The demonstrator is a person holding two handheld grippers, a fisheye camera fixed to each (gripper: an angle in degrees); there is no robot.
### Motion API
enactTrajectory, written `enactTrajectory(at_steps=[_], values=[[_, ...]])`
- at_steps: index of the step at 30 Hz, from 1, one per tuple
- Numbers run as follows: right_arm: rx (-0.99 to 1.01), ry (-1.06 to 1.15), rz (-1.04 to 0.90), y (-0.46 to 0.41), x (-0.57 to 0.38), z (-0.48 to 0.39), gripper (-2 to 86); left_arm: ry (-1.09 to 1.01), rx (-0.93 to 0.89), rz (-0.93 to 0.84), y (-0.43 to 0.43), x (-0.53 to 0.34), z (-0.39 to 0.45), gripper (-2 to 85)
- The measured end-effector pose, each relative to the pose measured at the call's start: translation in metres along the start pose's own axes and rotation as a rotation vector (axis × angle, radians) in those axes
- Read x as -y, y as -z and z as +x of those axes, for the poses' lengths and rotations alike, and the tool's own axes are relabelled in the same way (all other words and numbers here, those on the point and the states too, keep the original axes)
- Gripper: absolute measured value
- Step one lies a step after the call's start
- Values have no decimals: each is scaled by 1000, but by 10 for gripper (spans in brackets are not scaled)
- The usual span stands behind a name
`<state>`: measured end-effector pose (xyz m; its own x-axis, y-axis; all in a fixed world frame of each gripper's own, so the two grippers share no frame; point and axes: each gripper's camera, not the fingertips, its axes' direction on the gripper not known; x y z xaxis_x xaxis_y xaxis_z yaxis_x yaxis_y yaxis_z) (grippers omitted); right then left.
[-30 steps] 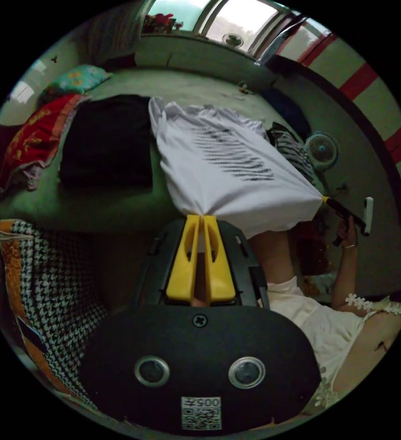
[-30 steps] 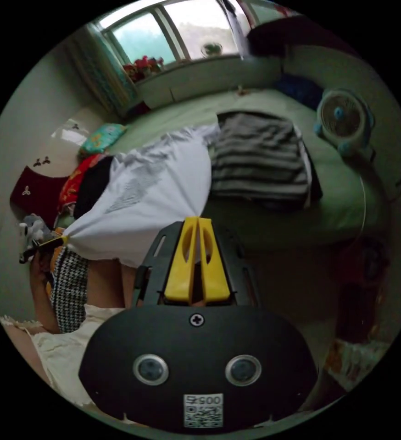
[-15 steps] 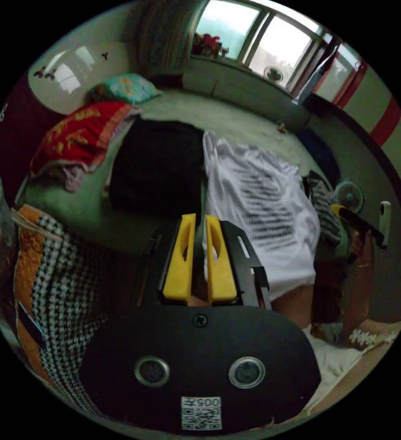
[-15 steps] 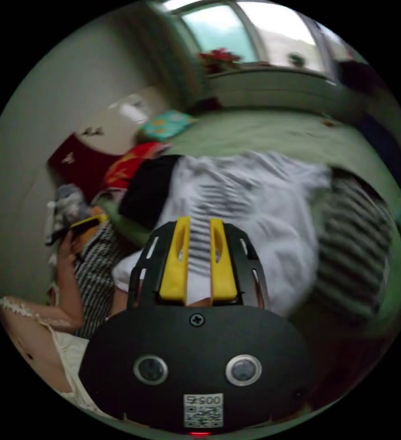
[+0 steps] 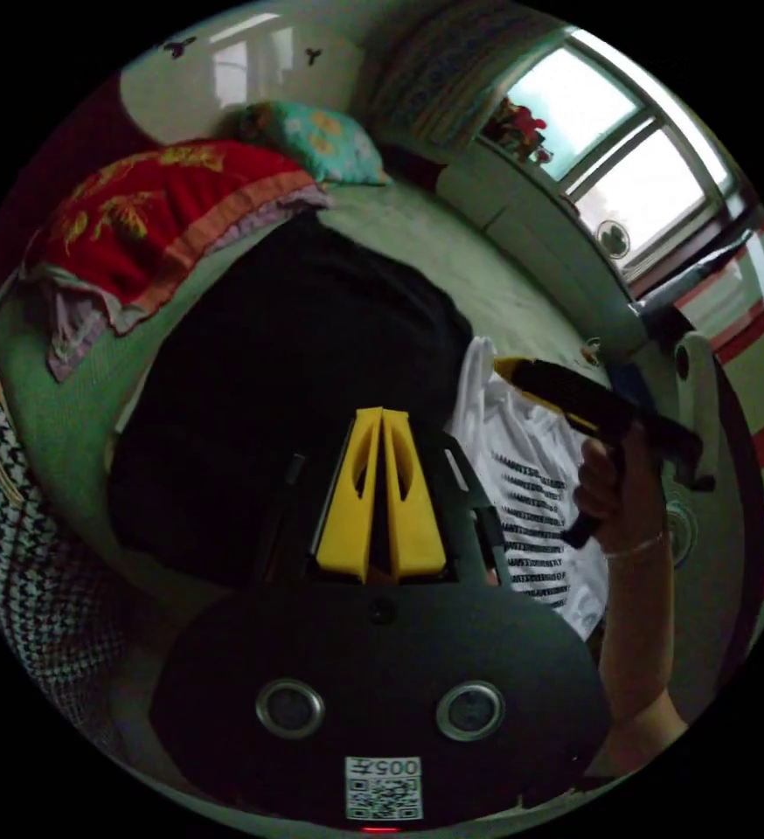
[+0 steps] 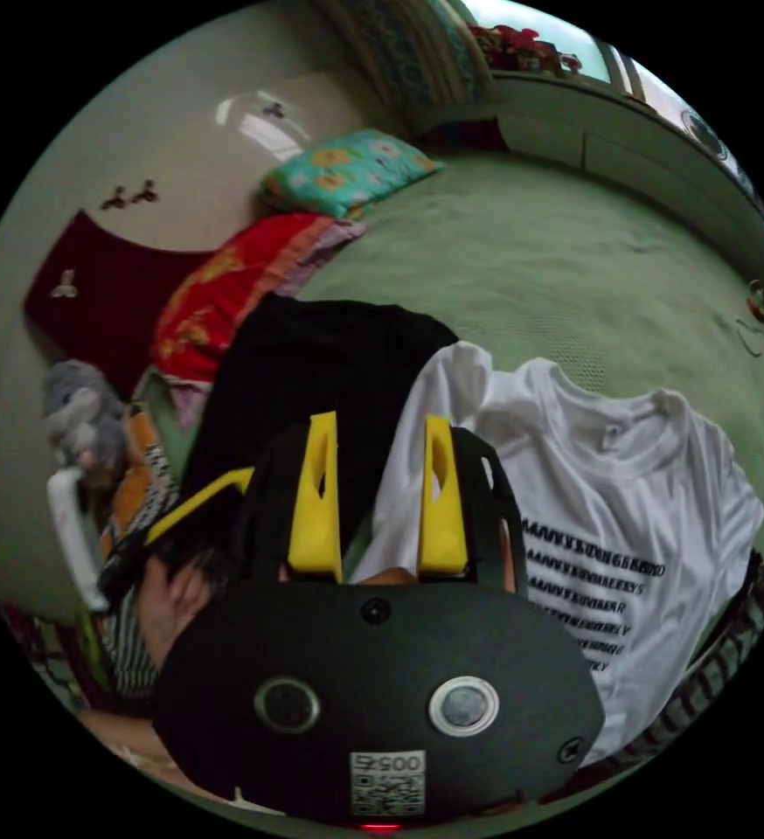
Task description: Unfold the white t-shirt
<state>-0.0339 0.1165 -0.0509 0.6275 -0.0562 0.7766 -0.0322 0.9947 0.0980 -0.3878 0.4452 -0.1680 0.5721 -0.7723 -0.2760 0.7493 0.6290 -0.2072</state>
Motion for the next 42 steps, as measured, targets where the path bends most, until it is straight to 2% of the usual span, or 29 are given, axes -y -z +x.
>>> enactTrajectory(at_steps=[3, 4, 5, 11, 15, 17, 23, 28, 32, 36, 42], values=[[-147, -73, -68, -60, 23, 12, 65, 4, -48, 29, -3, 17, -1, -5], [-198, -143, -101, -79, 25, 24, 7, -7, -51, 23, -6, 23, 3, -6], [-206, -206, -114, -91, 22, 36, -4, -13, -54, 18, -8, 26, 6, -6], [-72, -337, 149, -59, -36, 107, -16, -188, -66, -71, -41, 52, 51, -7], [-39, -475, 141, -67, -66, 173, -8, -262, -65, -76, -60, 64, 85, -5], [59, -551, 15, -88, -70, 211, 5, -295, -74, -95, -72, 69, 99, -3], [-26, -475, 96, -78, -74, 222, 21, -414, -62, -184, -119, 86, 153, 52], [91, -465, 155, -78, -77, 228, 9, -504, -64, -239, -154, 100, 201, 114], [170, -442, 171, -85, -77, 231, -4, -519, -1, -232, -168, 108, 224, 109], [168, -416, 164, -91, -75, 233, -9, -529, 123, -277, -189, 116, 245, 75], [195, -385, 184, -96, -79, 241, -10, -539, 162, -183, -181, 128, 265, 28]])
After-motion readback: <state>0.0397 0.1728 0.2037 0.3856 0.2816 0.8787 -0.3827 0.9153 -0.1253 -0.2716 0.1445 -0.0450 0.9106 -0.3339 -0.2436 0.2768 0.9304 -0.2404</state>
